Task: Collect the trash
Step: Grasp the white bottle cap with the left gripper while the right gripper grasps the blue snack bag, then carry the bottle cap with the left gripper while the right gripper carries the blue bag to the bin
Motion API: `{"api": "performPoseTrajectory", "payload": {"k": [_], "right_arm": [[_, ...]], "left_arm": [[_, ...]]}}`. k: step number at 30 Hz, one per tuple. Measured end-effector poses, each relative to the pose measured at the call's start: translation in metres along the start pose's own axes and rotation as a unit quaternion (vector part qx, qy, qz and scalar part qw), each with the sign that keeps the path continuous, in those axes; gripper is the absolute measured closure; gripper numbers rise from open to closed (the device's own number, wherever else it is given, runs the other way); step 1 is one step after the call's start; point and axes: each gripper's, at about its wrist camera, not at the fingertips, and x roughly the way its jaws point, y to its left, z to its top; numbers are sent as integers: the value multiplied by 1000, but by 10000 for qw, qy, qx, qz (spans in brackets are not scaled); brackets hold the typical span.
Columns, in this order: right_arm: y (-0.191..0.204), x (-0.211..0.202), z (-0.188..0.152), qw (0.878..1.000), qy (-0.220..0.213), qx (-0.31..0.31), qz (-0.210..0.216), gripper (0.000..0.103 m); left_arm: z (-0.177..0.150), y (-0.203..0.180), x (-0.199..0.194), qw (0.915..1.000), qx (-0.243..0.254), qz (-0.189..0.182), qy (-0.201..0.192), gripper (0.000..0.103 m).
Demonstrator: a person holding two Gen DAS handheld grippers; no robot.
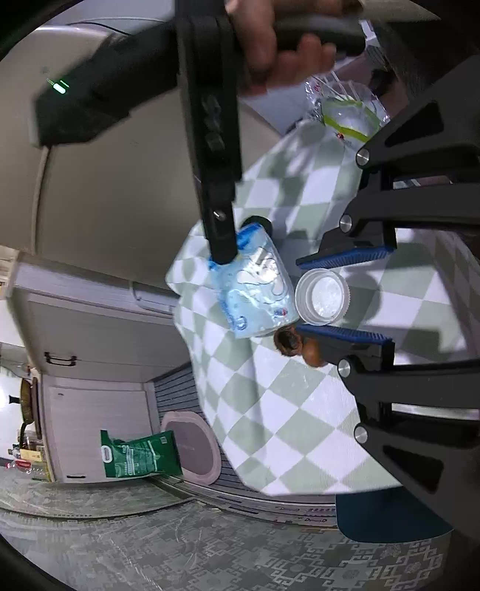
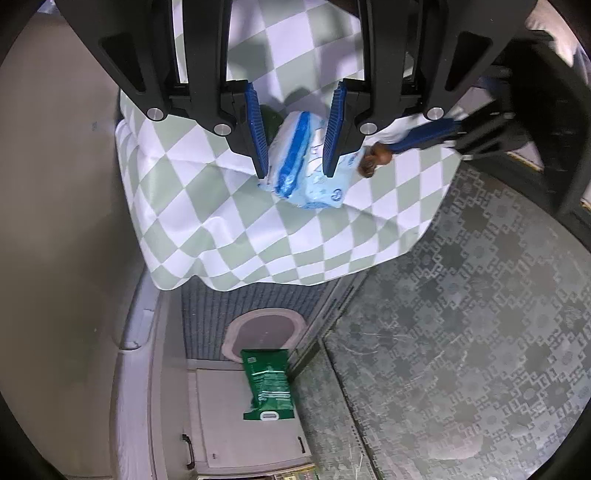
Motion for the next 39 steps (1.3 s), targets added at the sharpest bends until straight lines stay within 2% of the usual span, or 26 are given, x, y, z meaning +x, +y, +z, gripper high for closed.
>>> {"api": "performPoseTrajectory", "payload": {"k": [9,15,20,24,30,39], "right_arm": [[-2,21,3,9996,185,114,-173,72],[-1,27,5,9994,232,174,-197,72],[4,29,7,9994,225,115,-219,81],[9,25,8,9996,155,67,-231,88],[23,13,13,9995,-68,-76,-307,93],[52,-6,25,9981,-461,-333,-217,94]], "left_arm": [[6,18,-33,9988,-280,-62,-396,71],[7,30,-51,9977,-391,53,-554,71],[7,42,-68,9959,-527,136,-726,71],[7,52,-80,9939,-642,225,-864,71],[7,66,-93,9913,-821,310,-985,71],[4,81,-111,9869,-942,589,-1167,71]]}}
